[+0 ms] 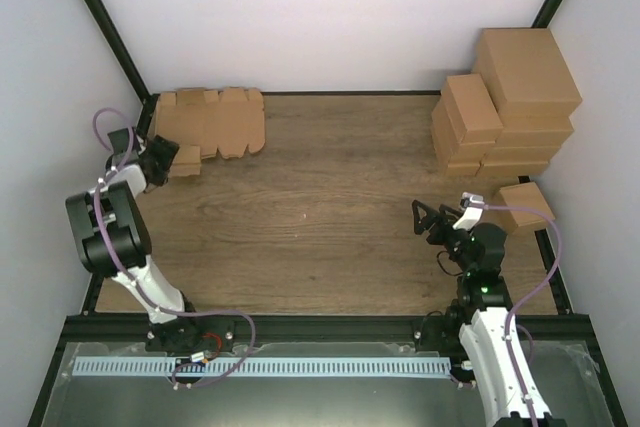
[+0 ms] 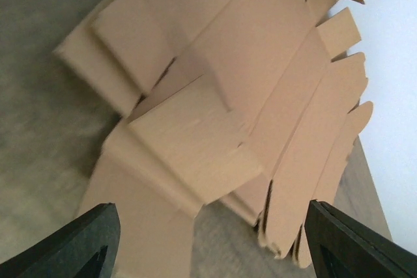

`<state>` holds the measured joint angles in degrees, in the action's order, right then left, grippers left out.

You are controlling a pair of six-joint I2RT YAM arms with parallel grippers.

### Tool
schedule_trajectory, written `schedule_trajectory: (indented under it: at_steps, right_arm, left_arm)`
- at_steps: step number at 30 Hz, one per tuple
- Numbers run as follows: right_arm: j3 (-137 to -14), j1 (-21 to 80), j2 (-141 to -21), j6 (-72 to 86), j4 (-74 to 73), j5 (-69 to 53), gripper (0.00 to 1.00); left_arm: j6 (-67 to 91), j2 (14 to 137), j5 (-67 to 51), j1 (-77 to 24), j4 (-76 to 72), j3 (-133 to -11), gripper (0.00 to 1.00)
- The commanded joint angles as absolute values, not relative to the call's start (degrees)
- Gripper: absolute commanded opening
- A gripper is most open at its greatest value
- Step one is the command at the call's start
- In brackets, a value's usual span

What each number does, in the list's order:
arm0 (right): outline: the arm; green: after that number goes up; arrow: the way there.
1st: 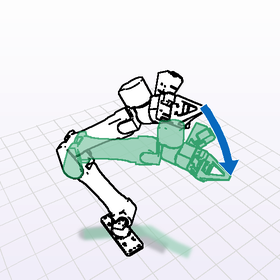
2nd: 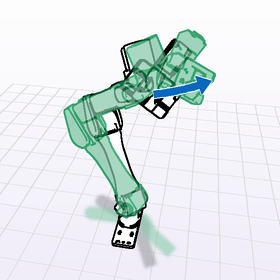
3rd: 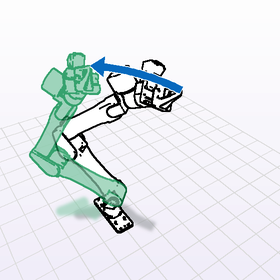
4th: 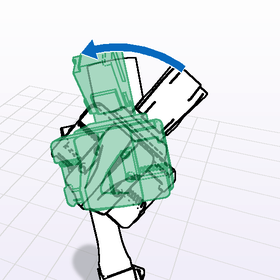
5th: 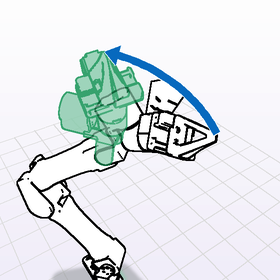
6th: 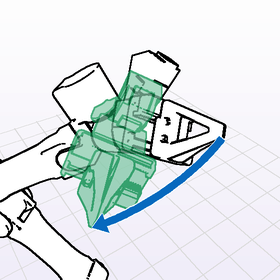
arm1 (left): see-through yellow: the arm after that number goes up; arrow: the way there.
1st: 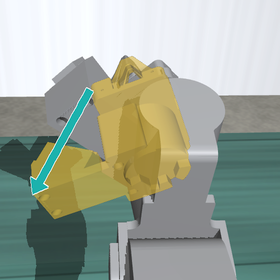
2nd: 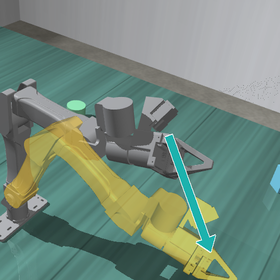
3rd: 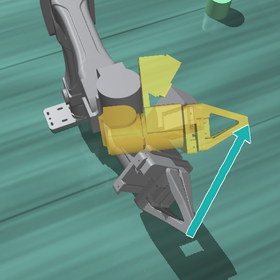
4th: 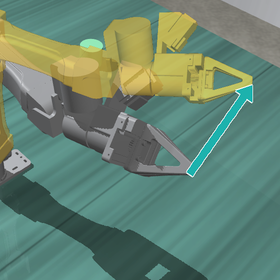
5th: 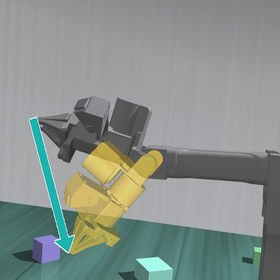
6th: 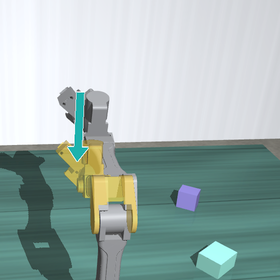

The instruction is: Fold the paper box

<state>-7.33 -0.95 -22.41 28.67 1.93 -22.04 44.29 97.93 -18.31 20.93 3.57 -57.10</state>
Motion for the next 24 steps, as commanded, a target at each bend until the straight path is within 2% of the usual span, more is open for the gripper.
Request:
schedule_trajectory:
  at_steps: [1,7,12,17,24]
  right_arm:
    - [-7.64,-0.97,-23.2,29.07,3.59,-23.24,1.0]
    - [-7.65,-0.97,-23.73,29.16,3.82,-22.93,1.0]
    - [-7.65,-0.97,-23.69,29.09,3.78,-23.09,1.0]
    - [-7.62,-0.97,-23.6,29.09,3.78,-23.08,1.0]
    - [-7.69,-0.97,-23.64,29.09,3.73,-23.07,1.0]
  left_arm:
    - [44.85,104.94,-25.65,21.18,5.49,-66.13,0.8]
    - [47.68,110.81,-23.04,21.09,12.55,-73.12,0.79]
    - [54.67,114.46,-22.58,21.01,17.89,-76.97,0.86]
    - [60.28,113.73,-14.73,20.52,24.73,-80.28,0.9]
    - [61.65,118.56,-12.78,19.42,32.07,-89.54,0.9]
